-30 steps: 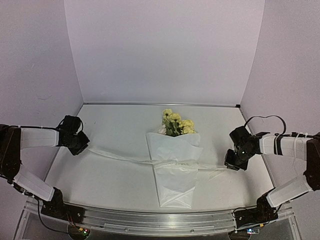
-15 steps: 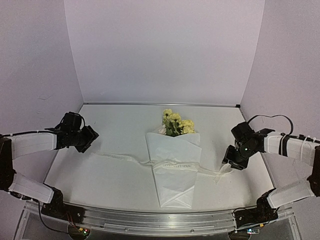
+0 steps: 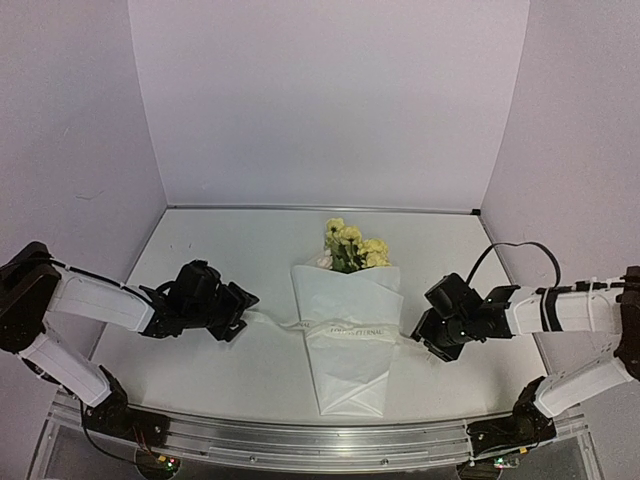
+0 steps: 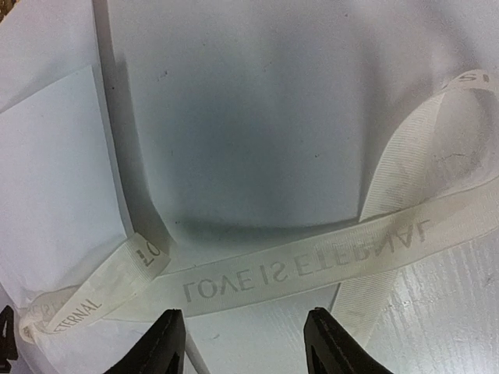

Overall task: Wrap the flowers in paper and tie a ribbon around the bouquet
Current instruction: Tie the ribbon around the folded bouquet.

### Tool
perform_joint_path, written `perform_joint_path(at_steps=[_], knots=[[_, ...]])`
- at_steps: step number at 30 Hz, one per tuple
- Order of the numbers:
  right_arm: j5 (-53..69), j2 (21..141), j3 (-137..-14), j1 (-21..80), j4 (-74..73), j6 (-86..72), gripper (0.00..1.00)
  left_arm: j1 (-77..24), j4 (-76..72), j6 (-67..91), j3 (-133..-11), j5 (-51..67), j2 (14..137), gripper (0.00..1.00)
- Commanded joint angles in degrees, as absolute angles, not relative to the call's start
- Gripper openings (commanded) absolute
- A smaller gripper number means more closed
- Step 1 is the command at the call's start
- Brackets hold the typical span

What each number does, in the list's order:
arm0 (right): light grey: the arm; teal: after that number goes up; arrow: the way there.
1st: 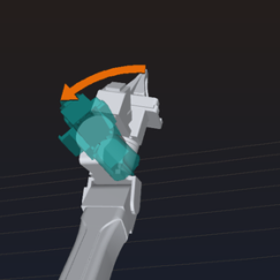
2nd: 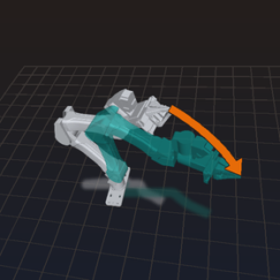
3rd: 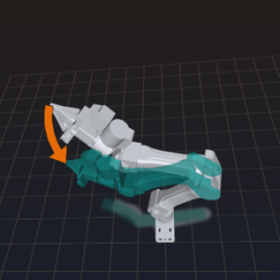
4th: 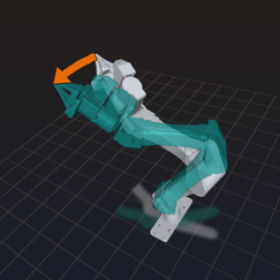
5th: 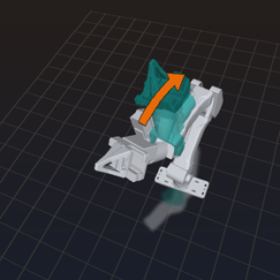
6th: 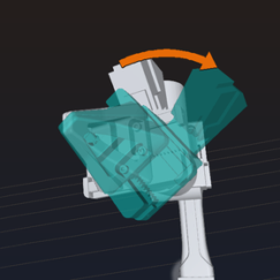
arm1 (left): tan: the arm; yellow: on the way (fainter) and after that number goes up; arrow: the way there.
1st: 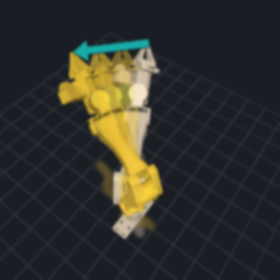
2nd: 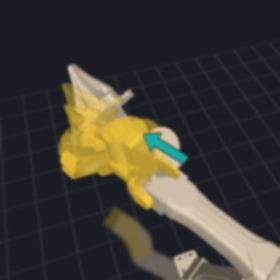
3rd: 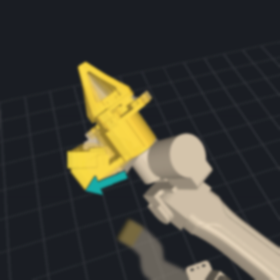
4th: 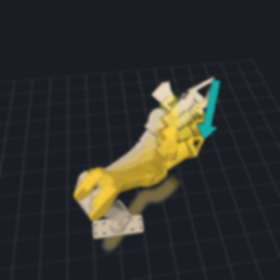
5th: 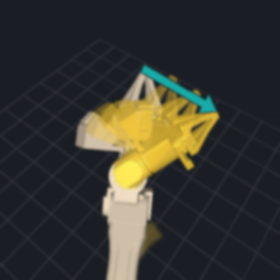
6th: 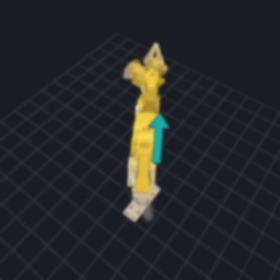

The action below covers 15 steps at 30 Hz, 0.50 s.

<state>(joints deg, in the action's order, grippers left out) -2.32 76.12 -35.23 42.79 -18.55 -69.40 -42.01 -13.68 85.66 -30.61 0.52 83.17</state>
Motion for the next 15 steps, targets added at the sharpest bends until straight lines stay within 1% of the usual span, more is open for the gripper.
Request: perform_joint_path(at_steps=[1, 9, 15], knots=[[-9.96, 76.92, -33.04, 45.21, -9.87, -78.61, 0.55, -44.14, -20.73, 90.75, -31.10, -2.02, 84.72, 0.69], [-13.53, 81.85, -29.27, 48.06, 1.93, -87.86, 0.59, -44.83, -23.52, 90.76, -30.68, -2.45, 85.42, 0.69], [-15.25, 84.12, -28.62, 50.24, 5.12, -92.33, 0.60, -46.12, -24.91, 91.07, -31.26, -1.51, 87.40, 0.69]])
